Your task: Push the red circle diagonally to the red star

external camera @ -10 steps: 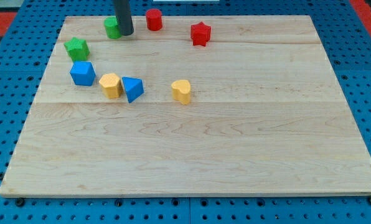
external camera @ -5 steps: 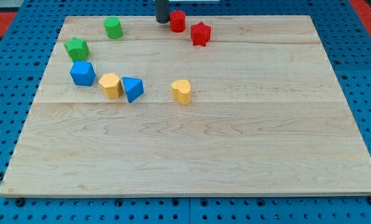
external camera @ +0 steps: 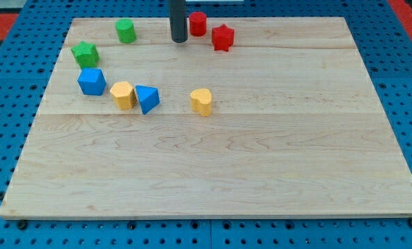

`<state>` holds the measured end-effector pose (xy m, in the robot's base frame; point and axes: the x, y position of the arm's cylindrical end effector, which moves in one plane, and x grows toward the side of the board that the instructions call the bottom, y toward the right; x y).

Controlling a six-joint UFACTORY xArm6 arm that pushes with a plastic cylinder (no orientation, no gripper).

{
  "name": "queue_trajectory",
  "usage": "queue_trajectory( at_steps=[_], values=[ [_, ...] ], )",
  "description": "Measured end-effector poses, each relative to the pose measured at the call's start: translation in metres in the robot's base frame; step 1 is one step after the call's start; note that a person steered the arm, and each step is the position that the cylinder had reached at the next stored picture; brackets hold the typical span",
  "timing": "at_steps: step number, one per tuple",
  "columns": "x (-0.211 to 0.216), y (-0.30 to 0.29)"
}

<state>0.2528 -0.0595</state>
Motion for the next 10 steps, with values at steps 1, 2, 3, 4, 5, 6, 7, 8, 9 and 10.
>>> queue_trajectory(
  at_steps=[1, 2, 3, 4, 5, 6, 7, 8, 9, 10],
  values=[
    [0.0, -0.015],
    [0.016, -0.031],
    [0.029, 0.007],
    [-0.016, 0.039],
    [-0.029, 0.07],
    [-0.03, 0.104],
    [-0.059, 0.108],
    [-0.06, 0.095],
    [-0.058, 0.041],
    [-0.053, 0.018]
  ],
)
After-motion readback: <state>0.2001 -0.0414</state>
